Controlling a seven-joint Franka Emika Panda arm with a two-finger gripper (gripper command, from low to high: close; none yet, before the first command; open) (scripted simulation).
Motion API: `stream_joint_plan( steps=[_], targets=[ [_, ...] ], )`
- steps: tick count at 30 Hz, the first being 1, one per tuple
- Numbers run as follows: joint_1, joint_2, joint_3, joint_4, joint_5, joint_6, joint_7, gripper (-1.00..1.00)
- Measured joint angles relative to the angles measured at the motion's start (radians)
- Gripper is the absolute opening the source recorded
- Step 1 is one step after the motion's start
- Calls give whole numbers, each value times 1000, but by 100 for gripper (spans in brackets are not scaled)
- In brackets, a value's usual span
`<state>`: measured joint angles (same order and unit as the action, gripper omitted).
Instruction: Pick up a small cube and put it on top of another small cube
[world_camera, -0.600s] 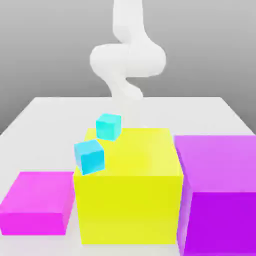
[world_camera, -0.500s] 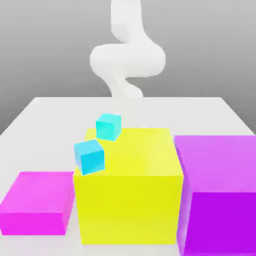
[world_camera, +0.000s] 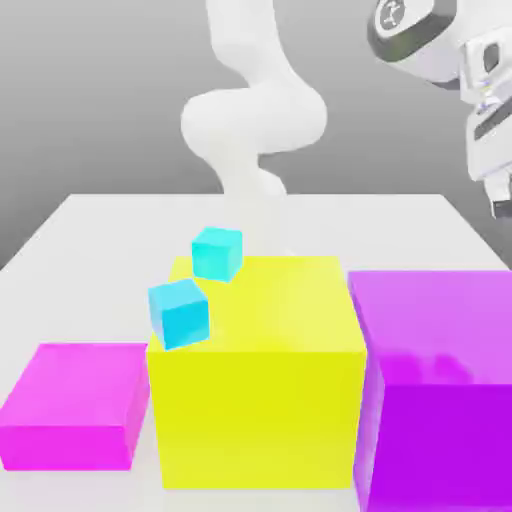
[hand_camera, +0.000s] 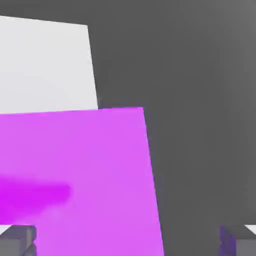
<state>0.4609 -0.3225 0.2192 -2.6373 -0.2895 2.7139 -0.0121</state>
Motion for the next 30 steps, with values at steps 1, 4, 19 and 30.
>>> stream_joint_plan(
  steps=[1,4,19,30],
  targets=[
    [23,22,11,-17,-13,21,-39,0],
    [92,85,43,-70,-49,86,-159,0],
    [166,350,72,-176,242,136,-918,0],
    [318,594,-116,-131,45,321,-801,-100]
  ],
)
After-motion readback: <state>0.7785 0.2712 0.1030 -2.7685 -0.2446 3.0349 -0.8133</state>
